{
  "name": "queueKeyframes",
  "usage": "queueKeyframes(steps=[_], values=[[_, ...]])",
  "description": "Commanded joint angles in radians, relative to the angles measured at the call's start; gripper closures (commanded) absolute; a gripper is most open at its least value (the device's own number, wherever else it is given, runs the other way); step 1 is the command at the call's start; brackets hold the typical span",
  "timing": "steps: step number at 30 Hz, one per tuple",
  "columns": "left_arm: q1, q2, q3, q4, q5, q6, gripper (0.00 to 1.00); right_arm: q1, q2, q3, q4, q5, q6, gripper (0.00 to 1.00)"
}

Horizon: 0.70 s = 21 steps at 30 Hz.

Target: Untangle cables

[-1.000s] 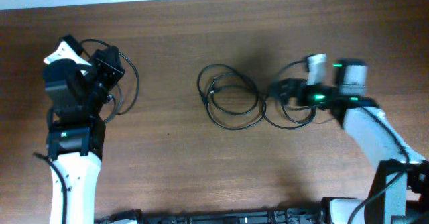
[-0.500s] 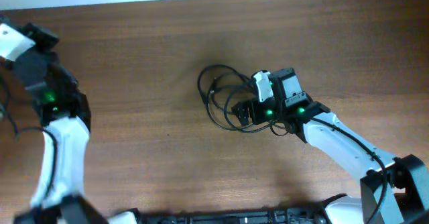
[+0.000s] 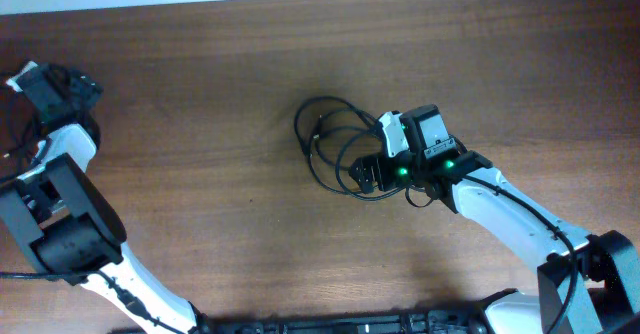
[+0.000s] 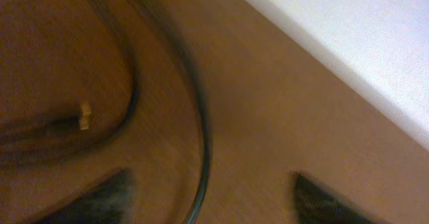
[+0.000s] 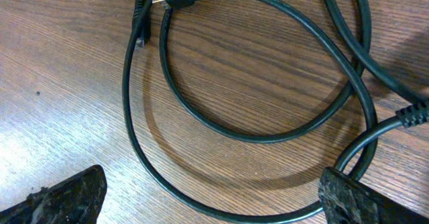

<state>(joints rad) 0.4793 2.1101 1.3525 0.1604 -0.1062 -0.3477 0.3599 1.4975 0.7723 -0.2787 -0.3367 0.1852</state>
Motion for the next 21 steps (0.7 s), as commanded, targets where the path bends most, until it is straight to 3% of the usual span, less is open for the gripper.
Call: queueKeyframes(steps=[1,4,7,10,12,17,21], values=[[0.002,-0.032,0.155,-0.270,0.001,-0.004,0.01,0.006,-0.002,0.008,0.002,0.009,0.006,0.01],[0.001,-0.070,0.467,-0.732,0.059,-0.004,0.01,0.006,-0.002,0.008,0.002,0.009,0.006,0.01],[-0.017,-0.121,0.661,-0.980,0.439,-0.003,0.01,0.006,-0.002,0.008,0.002,0.009,0.006,0.01],[-0.102,-0.190,0.662,-1.047,0.510,0.043,0.01,0.006,-0.002,0.008,0.002,0.009,0.006,0.01],[-0.193,-0.233,0.662,-1.107,0.505,0.128,0.01,0.006,-0.002,0.008,0.002,0.009,0.006,0.01],[-0.305,-0.418,0.658,-1.295,0.443,0.208,0.03,0.006,-0.002,0.008,0.006,0.009,0.006,0.01],[-0.446,-0.631,0.471,-1.297,0.323,0.221,0.02,-0.002,-0.006,0.010,0.116,0.008,0.007,0.01]])
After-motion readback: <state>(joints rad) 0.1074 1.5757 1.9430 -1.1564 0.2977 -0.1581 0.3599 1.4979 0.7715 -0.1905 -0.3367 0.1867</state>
